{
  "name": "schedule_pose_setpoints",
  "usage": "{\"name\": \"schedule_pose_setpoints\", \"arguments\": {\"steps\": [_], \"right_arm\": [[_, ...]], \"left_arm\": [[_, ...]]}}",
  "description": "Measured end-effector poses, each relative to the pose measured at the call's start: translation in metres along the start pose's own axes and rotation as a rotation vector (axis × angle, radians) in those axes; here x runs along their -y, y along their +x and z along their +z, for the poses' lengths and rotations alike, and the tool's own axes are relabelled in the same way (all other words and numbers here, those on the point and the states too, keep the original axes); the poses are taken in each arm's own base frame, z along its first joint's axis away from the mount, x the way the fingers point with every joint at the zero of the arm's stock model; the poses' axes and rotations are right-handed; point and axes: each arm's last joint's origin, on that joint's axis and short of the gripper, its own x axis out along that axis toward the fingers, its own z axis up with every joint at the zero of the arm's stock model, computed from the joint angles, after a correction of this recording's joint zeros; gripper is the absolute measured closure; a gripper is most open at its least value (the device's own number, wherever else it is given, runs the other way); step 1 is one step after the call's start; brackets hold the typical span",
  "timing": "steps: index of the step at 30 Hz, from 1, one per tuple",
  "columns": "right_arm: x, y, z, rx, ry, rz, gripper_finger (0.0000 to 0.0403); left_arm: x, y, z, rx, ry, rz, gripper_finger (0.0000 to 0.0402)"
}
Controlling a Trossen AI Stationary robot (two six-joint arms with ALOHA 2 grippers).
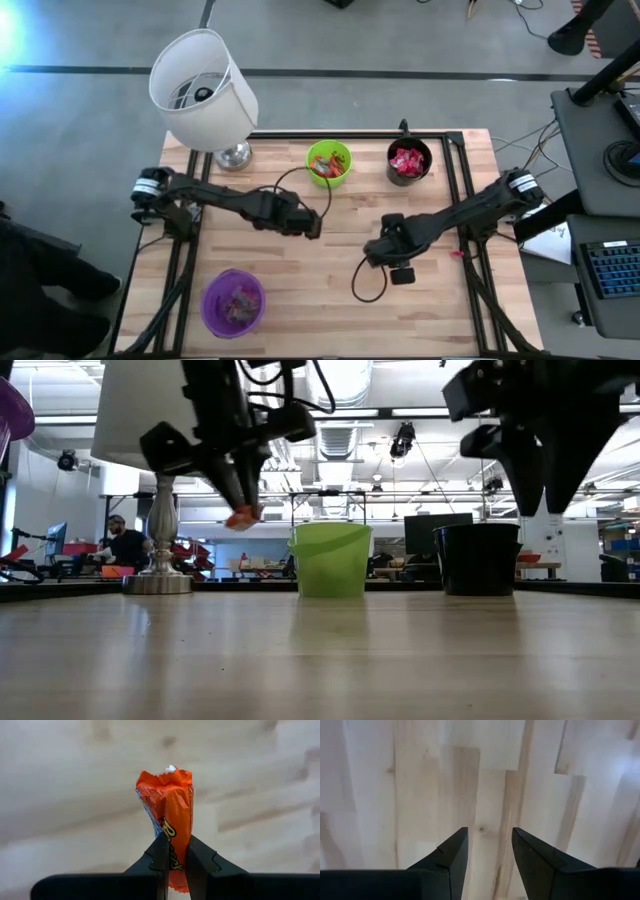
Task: Sort candy
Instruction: Put the orange chocolate into the green bucket
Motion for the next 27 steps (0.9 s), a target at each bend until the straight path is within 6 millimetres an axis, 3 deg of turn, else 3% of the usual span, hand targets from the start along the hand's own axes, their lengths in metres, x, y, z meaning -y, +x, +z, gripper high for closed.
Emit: {"name": "schedule_pose_setpoints", "arguments": {"steps": [10,17,27], "right_arm": [[0.005,-0.027,-0.016,0.051,0.296,0.02,0.0257],[0.006,-0.032,-0.024,0.027,0.479,0.004,0.0257],[-0.007,-0.029,-0.029,0.014,0.625,-0.001,0.0257]], "left_arm": [[0.012,-0.015,0.05,0.176,0.061,-0.04,0.0384],[0.024,-0.029,0.081,0.344,0.131,-0.112,0.0384],[0.022,-0.016,0.124,0.438,0.168,-0.121,0.0384]]}}
